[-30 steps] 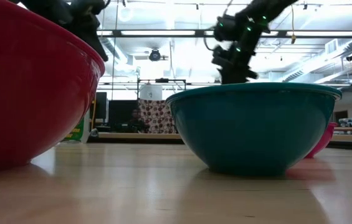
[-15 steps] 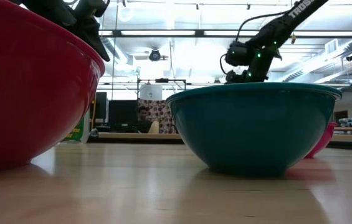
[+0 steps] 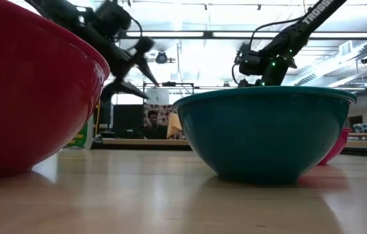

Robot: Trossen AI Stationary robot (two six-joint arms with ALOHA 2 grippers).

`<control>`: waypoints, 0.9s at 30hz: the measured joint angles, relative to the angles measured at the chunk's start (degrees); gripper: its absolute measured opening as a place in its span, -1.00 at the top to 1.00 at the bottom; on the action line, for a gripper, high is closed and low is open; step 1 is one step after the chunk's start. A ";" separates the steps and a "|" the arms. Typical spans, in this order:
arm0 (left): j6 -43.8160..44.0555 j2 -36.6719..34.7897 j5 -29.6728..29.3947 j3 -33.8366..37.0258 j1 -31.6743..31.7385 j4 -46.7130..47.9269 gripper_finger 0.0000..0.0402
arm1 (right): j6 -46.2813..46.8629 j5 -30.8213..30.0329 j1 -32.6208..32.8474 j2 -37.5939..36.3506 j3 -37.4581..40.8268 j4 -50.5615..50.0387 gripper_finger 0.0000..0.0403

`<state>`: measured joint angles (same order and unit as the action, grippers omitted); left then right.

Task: Nest bowls inside each other
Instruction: Stack the green bowl on top of the orange bowl

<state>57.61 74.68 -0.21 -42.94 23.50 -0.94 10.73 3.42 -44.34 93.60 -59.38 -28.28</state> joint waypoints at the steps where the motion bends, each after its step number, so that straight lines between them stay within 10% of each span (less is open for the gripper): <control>1: 1.08 1.57 0.63 0.00 0.55 -2.05 -0.07 | 0.03 0.21 0.00 -0.02 0.47 0.02 -0.24; 10: 5.68 14.42 1.41 -2.42 1.54 -16.88 -0.32 | -0.01 2.63 0.28 -0.01 4.02 1.58 -0.18; 27: 4.57 38.92 1.05 -26.44 1.39 -11.11 -0.32 | -2.24 2.87 1.84 0.00 4.44 2.07 0.01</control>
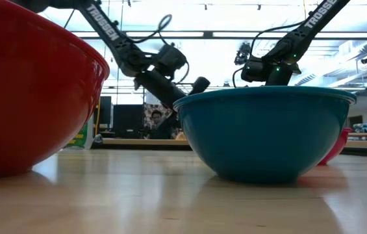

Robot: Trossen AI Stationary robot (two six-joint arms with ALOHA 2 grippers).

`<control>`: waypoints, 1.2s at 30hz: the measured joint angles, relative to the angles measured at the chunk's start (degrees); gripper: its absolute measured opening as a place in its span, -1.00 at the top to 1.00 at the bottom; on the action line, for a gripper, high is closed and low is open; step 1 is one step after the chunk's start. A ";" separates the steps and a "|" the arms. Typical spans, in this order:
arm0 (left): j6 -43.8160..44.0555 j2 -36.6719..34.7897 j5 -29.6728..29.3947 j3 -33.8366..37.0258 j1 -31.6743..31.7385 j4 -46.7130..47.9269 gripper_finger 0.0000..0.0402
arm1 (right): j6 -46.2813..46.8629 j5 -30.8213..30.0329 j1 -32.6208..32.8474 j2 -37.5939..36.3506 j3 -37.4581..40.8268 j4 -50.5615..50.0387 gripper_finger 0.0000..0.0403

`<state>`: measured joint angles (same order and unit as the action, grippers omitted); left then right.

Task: Nest bowls inside each other
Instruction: Stack the green bowl on top of the orange bowl

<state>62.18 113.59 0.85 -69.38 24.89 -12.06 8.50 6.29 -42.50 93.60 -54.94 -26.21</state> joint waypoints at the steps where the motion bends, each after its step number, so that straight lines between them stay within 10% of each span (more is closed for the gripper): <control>1: -0.08 0.61 0.02 -0.91 -0.09 1.31 -0.32 | -0.17 0.21 0.03 0.00 0.00 0.07 0.01; 19: -4.32 0.95 -1.20 -2.27 -0.62 8.79 0.58 | -0.54 3.52 1.41 -0.09 -0.02 0.30 0.16; 36: -9.33 -2.51 -0.93 -2.19 -0.58 14.78 0.62 | 2.19 9.23 1.85 -2.65 0.09 2.33 0.10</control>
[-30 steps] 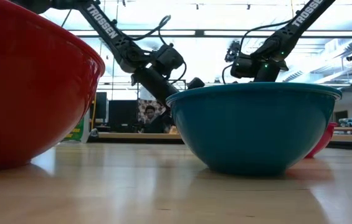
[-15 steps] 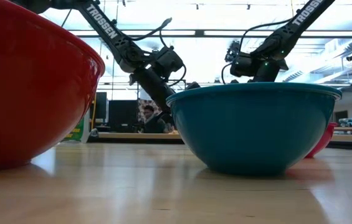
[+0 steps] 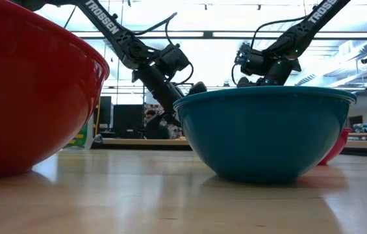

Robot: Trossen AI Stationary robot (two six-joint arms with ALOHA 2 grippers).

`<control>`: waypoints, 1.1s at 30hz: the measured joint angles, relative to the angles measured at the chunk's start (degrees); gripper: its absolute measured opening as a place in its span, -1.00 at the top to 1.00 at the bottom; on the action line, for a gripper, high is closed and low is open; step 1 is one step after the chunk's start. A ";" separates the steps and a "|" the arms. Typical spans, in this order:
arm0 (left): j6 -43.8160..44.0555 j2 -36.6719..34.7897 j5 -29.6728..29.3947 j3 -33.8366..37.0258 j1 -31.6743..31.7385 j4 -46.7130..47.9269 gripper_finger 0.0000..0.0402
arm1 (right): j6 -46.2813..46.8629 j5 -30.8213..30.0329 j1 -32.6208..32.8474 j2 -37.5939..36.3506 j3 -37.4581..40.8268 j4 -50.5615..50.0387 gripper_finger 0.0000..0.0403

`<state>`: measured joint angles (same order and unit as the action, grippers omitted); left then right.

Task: Nest bowls inside each other
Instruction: Stack the green bowl on top of the orange bowl

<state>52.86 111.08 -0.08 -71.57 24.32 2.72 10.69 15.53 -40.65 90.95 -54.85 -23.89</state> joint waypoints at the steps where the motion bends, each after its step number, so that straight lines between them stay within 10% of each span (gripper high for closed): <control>1: -0.12 -0.13 0.01 0.00 -0.04 0.43 0.63 | 0.05 0.09 0.18 -0.44 0.00 0.11 0.08; 33: -10.08 -24.21 3.01 -0.09 -3.61 37.17 0.76 | 24.96 -0.32 20.91 -4.94 -5.56 7.92 0.04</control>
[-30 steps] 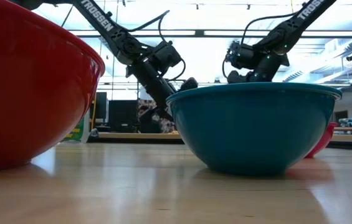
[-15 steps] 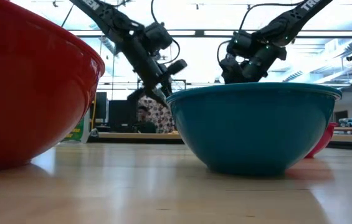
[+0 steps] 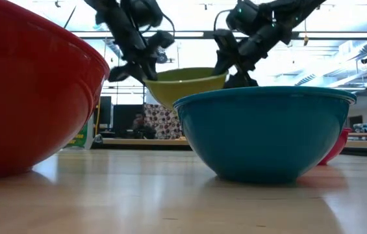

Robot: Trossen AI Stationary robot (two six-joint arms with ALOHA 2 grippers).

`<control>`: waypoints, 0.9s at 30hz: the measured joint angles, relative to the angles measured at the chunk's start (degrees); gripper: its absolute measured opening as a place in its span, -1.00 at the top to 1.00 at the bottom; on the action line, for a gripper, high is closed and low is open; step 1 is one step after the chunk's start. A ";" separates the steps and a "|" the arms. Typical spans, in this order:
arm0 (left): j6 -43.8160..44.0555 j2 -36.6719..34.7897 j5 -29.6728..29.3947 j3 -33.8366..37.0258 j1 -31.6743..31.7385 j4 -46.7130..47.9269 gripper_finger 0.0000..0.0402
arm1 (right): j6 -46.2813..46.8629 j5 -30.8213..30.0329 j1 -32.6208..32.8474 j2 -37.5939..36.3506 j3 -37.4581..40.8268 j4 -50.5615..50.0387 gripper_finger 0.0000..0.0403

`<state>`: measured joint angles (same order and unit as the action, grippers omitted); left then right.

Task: Nest bowls inside each other
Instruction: Stack the green bowl on top of the orange bowl

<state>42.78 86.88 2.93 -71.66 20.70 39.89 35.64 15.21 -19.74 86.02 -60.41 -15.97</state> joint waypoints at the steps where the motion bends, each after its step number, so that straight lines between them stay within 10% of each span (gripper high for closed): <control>1: 0.28 -0.88 0.03 0.00 -0.51 1.20 0.76 | 0.73 -0.18 0.72 0.00 -0.42 0.02 0.04; 27: 19.12 -13.93 -0.53 -0.02 -22.08 28.64 0.76 | 9.20 0.51 17.99 13.99 -14.29 8.70 -0.05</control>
<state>61.89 72.95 2.40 -71.68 -1.38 68.52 44.84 15.72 -1.75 100.01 -74.71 -7.27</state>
